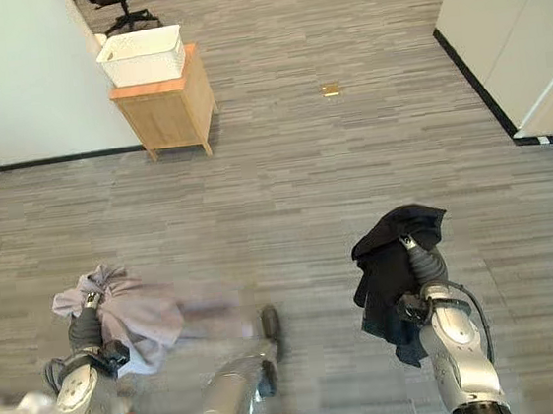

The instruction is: Pick up bed clothes into laundry basket.

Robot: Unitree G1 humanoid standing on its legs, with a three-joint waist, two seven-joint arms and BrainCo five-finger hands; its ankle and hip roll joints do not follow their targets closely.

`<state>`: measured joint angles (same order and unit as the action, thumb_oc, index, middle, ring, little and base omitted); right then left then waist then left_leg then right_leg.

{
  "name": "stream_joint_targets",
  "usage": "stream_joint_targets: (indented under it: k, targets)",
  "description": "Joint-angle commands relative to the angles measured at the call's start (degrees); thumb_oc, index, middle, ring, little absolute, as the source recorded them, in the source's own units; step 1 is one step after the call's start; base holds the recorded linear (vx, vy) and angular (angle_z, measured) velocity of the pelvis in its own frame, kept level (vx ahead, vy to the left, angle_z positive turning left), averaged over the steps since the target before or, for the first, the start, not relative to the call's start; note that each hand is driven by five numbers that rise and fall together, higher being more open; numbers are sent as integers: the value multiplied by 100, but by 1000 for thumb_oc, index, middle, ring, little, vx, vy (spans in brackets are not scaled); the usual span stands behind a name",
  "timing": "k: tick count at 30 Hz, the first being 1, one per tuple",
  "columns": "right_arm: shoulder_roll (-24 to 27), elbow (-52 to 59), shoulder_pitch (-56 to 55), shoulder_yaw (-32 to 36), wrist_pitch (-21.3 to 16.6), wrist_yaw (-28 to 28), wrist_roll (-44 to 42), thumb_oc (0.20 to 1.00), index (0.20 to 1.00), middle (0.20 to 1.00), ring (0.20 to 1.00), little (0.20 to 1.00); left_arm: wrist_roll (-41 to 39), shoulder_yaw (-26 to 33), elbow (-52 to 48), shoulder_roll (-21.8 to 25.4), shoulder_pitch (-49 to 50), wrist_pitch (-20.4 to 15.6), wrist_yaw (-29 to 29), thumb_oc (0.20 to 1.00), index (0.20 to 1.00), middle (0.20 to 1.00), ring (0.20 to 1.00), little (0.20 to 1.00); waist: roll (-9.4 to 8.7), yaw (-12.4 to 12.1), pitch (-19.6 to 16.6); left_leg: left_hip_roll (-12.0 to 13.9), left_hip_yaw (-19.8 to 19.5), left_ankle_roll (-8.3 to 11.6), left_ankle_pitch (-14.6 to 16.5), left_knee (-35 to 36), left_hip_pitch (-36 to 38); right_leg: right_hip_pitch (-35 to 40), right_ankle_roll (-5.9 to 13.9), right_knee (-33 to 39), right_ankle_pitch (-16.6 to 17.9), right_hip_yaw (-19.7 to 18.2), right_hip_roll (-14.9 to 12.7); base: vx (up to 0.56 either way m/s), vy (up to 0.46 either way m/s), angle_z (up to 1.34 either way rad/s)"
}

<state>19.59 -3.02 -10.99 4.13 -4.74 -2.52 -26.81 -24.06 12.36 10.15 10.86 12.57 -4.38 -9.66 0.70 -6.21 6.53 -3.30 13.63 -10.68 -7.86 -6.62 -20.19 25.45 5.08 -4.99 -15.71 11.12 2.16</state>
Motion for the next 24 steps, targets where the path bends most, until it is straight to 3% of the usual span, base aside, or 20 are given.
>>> stream_joint_targets:
  k: [1,2,3,4,5,6,7,8,9,10,13,14,15,17,19,20,21,22,23,24]
  targets:
    - [30,369,639,160,-305,174,259,200,200,200,200,200,60,239,-596,627,-481,-409,71,200,200,200,200,200,-217,-297,-154,471,-470,1357,-244,560,706,-682,450,-184,947,8,-1404,532,297,5]
    - [-61,384,715,40,-326,154,217,200,200,200,200,200,106,195,-617,732,-554,-387,9,200,200,200,200,200,-309,-305,-153,200,-434,966,206,311,850,-1214,528,-1890,2182,-248,-1745,725,417,0]
    - [-147,376,741,-44,-344,189,129,200,200,200,200,200,163,171,-695,777,-578,-373,-37,200,200,200,200,200,-288,-234,-110,72,-502,832,371,306,1117,-1504,512,-2597,2716,-299,-1867,484,351,-14]
    - [-147,374,747,-47,-346,189,129,200,200,200,200,200,164,175,-699,776,-580,-369,-39,200,200,200,200,200,-274,-247,-118,90,-489,826,357,310,1103,-1534,512,-2600,2736,-322,-1852,398,277,15]
    - [-188,371,779,-114,-344,225,175,200,200,200,200,200,190,170,-780,855,-612,-372,-29,200,200,200,200,200,-220,-175,-41,0,-565,691,489,390,1418,-1888,506,-3135,3086,-236,-2071,353,222,40]
    - [-183,333,804,-162,-330,215,231,200,200,200,200,200,223,134,-794,893,-646,-353,-6,200,200,200,200,200,-135,-60,9,9,-655,638,561,501,1634,-2161,425,-3511,2914,-304,-1963,755,289,47]
    - [-199,361,794,-212,-297,225,211,200,200,200,200,200,365,69,-780,1008,-757,-329,-1,200,200,200,200,200,12,154,91,56,-916,592,689,746,2106,-2912,315,-4042,2238,-410,-1618,776,137,53]
    - [-219,381,774,-245,-298,299,100,200,200,200,200,200,399,19,-785,1028,-829,-334,21,200,200,200,200,200,35,251,121,70,-1037,621,759,849,2328,-3299,218,-3787,1865,-369,-1473,617,56,70]
    - [-217,380,776,-244,-298,302,96,200,200,200,200,200,399,20,-782,1028,-834,-335,21,200,200,200,200,200,48,259,115,90,-1047,630,747,859,2321,-3296,200,-3768,1874,-345,-1457,613,-87,103]
    - [-183,389,685,-204,-248,429,58,200,200,200,200,200,322,14,-886,1051,-865,-379,94,200,200,200,200,200,47,406,191,126,-1295,732,894,936,2655,-3651,163,-3005,1643,-184,-1375,631,-144,93]
    - [-132,373,534,-61,-228,411,116,200,200,200,200,200,252,-13,-904,995,-828,-398,175,200,200,200,200,200,-27,622,199,110,-1587,842,1119,968,2929,-3939,229,-1729,1737,-284,-1125,599,-153,64]
    - [-170,375,322,56,-220,363,-22,200,200,200,200,200,269,-101,-776,956,-886,-385,179,200,200,200,200,200,-135,897,188,114,-1985,976,1398,976,3264,-3928,407,-209,1831,-868,-676,916,-253,83]
    - [-166,419,281,107,-249,354,-83,200,200,200,200,200,302,-147,-744,975,-975,-407,163,200,200,200,200,200,-162,973,217,175,-2125,1018,1480,976,3362,-3914,461,268,1927,-1115,-618,936,-262,106]
    - [-119,492,180,206,-243,381,-29,200,200,200,200,200,446,-127,-731,963,-944,-407,137,200,200,200,200,200,-215,1035,148,241,-2265,1121,1592,920,3597,-3976,599,663,2247,-929,-609,605,-220,157]
    - [-63,469,207,190,-223,422,-66,200,200,200,200,200,489,-97,-811,964,-825,-397,210,200,200,200,200,200,-239,955,80,317,-2255,1242,1614,434,3581,-3771,476,418,2246,-682,-724,540,-225,90]
    - [-36,375,289,172,-244,470,-85,200,200,200,200,200,505,-98,-767,906,-748,-405,255,200,200,200,200,200,-189,924,26,405,-2184,1339,1444,80,3546,-3712,372,260,2188,-614,-707,671,-306,-3]
    - [97,258,497,169,-271,392,-178,200,200,200,200,200,427,-68,-600,843,-741,-397,205,200,200,200,200,200,-178,878,50,540,-1924,1579,532,-1866,2992,-3365,138,169,2049,-477,-705,549,-239,-19]
    - [95,253,502,167,-272,393,-179,200,200,200,200,200,427,-66,-597,847,-743,-397,205,200,200,200,200,200,-153,893,32,564,-1939,1575,579,-1912,2964,-3367,149,172,2020,-459,-685,465,-301,7]
    - [119,276,528,204,-322,326,-347,200,200,200,200,200,289,-43,-613,830,-752,-371,189,200,200,200,200,200,-270,807,130,538,-1737,1631,363,-2968,2330,-3073,-3,271,1937,-416,-741,245,-229,36]
    - [149,259,562,258,-378,319,-488,200,200,200,200,200,167,-33,-592,808,-748,-378,208,200,200,200,200,200,-357,693,242,494,-1616,1624,415,-3732,1947,-2828,-109,347,1851,-394,-743,377,-347,53]
